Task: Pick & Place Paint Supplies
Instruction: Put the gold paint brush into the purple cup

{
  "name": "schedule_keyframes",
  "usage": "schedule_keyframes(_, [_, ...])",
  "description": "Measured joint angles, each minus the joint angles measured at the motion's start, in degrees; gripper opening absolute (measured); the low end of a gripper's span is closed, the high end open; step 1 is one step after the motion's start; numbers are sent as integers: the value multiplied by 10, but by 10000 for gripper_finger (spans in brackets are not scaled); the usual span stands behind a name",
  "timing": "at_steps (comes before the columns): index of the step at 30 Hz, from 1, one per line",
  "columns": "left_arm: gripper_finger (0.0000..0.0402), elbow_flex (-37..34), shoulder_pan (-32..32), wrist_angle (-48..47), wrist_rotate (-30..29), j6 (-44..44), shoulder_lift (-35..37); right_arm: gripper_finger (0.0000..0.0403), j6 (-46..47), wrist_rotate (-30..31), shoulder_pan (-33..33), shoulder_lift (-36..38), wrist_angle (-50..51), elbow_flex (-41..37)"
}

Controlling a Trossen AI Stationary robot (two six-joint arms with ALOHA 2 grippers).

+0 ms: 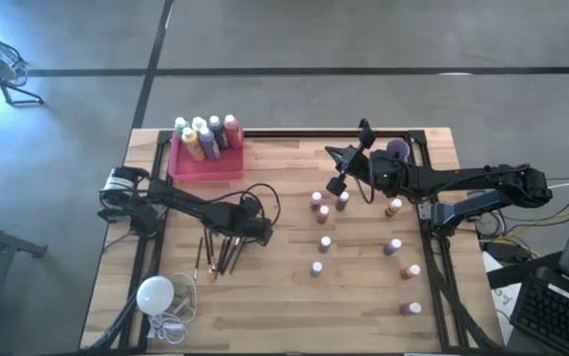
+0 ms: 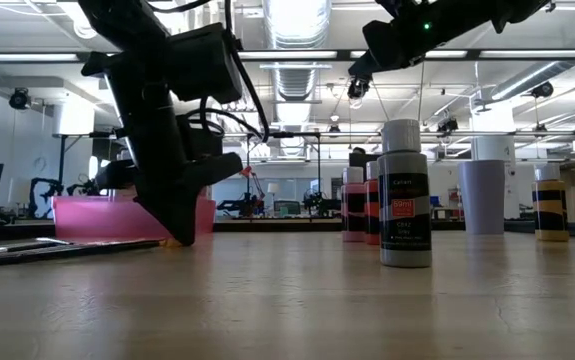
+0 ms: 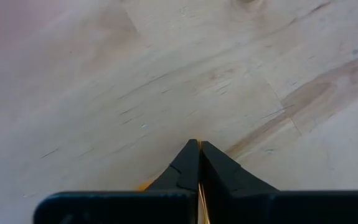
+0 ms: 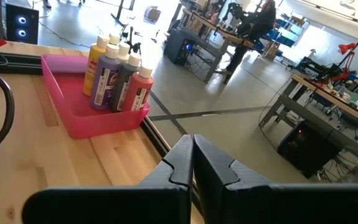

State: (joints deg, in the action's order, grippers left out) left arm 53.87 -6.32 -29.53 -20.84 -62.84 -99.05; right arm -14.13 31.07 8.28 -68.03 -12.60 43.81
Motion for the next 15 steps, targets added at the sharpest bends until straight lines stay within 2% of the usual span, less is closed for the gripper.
schedule_keyframes(7, [5,19,0,34,-8,52,-2,8,0,0,0,0,0,0])
schedule_keyframes(15, [3,35,0,140,-23,202,8,8,0,0,0,0,2,0])
